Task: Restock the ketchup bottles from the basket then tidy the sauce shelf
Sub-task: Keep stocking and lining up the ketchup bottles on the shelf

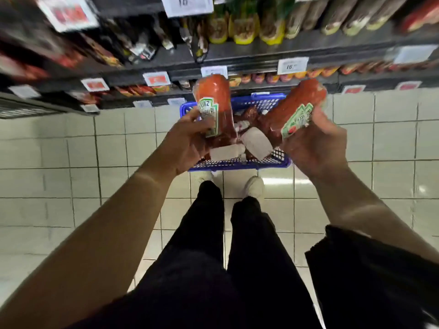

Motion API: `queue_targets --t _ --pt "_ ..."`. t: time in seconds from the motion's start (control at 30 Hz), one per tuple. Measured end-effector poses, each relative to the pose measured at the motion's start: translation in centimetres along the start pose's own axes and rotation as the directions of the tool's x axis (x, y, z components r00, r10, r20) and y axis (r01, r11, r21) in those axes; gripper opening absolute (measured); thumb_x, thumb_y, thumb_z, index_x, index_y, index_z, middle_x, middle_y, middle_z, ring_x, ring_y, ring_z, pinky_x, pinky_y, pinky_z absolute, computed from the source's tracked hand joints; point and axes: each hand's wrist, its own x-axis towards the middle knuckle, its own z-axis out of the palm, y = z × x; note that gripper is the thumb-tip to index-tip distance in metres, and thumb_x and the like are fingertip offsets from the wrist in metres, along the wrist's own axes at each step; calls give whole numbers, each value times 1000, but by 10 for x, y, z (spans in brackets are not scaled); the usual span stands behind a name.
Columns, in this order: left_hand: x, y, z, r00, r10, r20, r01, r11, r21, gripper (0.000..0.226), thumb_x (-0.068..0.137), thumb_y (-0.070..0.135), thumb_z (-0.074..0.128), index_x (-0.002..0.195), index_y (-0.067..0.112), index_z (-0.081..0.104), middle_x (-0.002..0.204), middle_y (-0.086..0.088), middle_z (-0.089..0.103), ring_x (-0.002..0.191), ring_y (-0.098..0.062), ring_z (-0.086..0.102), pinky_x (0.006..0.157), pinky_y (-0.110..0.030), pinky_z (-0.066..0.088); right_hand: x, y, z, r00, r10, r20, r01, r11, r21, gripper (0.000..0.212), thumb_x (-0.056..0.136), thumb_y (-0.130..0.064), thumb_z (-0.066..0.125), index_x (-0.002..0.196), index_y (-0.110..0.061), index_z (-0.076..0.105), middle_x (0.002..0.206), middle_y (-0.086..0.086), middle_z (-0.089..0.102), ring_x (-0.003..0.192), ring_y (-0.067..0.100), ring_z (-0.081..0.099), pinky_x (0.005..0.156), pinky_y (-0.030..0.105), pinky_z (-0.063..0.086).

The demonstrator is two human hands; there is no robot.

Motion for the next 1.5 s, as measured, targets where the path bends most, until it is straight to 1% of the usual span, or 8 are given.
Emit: queue_targets --t 0.17,0.3,0.4,0.67,0.83,1.07,1.3,1.5 --pt "-84 71 80 986 117 115 -108 991 -82 67 56 24 92 112 3 63 97 -15 68 86 -29 68 82 -46 56 -47 -37 118 993 64 102 -68 997 40 56 80 -47 73 118 -7 66 128 21 61 108 34 65 89 45 53" --pt "-131 119 120 975 223 6 -223 974 -32 35 71 10 73 101 0 59 95 -24 62 89 -35 61 94 -53 47 -73 -53 197 984 131 122 -106 975 -194 36 69 -23 83 98 -7 69 110 22 67 76 24 68 64 32 57" --pt "-166 156 139 950 309 -37 -308 951 18 63 65 8 72 124 2 50 112 -31 51 102 -41 52 106 -64 38 -84 -67 249 977 99 188 -51 969 -243 23 74 -17 67 93 -6 69 95 17 71 72 23 66 64 30 56" --pt "-225 271 149 757 640 -129 -594 757 272 57 60 11 77 114 0 61 81 -9 62 70 -19 59 61 -29 52 -102 -119 398 947 -57 315 241 777 -582 55 58 -22 76 110 -9 59 74 12 65 60 22 64 57 31 55" --pt "-251 347 147 659 751 -50 -689 629 360 50 62 17 84 105 1 66 102 -30 68 91 -43 68 89 -57 55 -102 -137 467 871 -210 443 455 686 -569 32 68 -24 78 93 -7 69 78 14 69 65 23 68 60 33 57" --pt "-252 454 137 544 830 123 -811 482 332 47 66 19 83 108 7 67 91 -14 72 83 -27 69 78 -43 59 -83 -140 552 797 -405 448 600 616 -510 58 72 -36 79 107 8 68 91 23 72 76 28 71 70 37 60" --pt "-220 542 125 622 757 200 -780 577 243 22 86 21 72 98 2 73 91 -18 76 81 -26 75 63 -35 59 -47 -162 608 808 -504 304 589 680 -436 42 96 -47 55 95 -7 68 94 22 74 73 27 73 59 35 60" --pt "-180 590 136 698 644 314 -713 665 222 21 99 25 54 109 9 65 89 -11 75 75 -24 73 72 -35 58 -14 -177 618 749 -648 138 625 621 -473 43 91 -53 63 98 -11 69 92 18 72 75 30 70 59 37 56"
